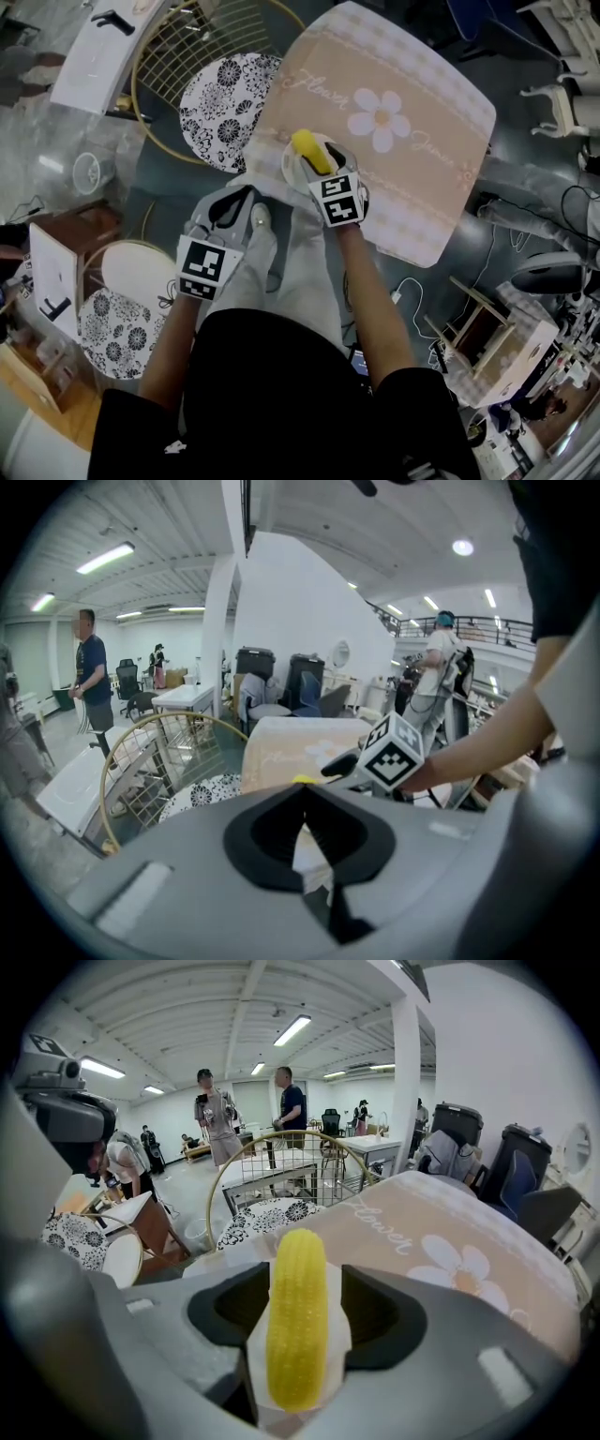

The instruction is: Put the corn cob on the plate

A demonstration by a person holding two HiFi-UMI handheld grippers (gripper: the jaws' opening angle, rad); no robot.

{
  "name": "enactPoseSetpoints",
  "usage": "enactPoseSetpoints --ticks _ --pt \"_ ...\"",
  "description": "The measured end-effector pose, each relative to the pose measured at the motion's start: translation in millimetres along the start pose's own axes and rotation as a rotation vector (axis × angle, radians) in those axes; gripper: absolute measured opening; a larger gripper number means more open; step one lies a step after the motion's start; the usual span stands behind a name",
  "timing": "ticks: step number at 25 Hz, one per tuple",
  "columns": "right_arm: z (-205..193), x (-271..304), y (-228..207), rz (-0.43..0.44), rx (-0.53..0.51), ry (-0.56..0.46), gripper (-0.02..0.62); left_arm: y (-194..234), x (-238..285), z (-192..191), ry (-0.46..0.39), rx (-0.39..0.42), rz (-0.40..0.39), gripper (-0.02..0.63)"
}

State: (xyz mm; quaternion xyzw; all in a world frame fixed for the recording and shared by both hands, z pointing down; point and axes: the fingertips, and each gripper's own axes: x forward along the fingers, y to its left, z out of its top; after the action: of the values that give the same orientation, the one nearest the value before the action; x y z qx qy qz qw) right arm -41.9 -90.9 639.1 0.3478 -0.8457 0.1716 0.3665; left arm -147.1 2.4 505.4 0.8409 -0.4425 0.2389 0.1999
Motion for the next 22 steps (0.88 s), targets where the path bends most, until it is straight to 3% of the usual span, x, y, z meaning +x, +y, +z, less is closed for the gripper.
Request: enactPoseSetpoints --ticks 22 --pt "66 -94 12 -0.067 -0.053 -0.162 0.032 -14 -21 38 -0.074 0.055 -0.011 0.005"
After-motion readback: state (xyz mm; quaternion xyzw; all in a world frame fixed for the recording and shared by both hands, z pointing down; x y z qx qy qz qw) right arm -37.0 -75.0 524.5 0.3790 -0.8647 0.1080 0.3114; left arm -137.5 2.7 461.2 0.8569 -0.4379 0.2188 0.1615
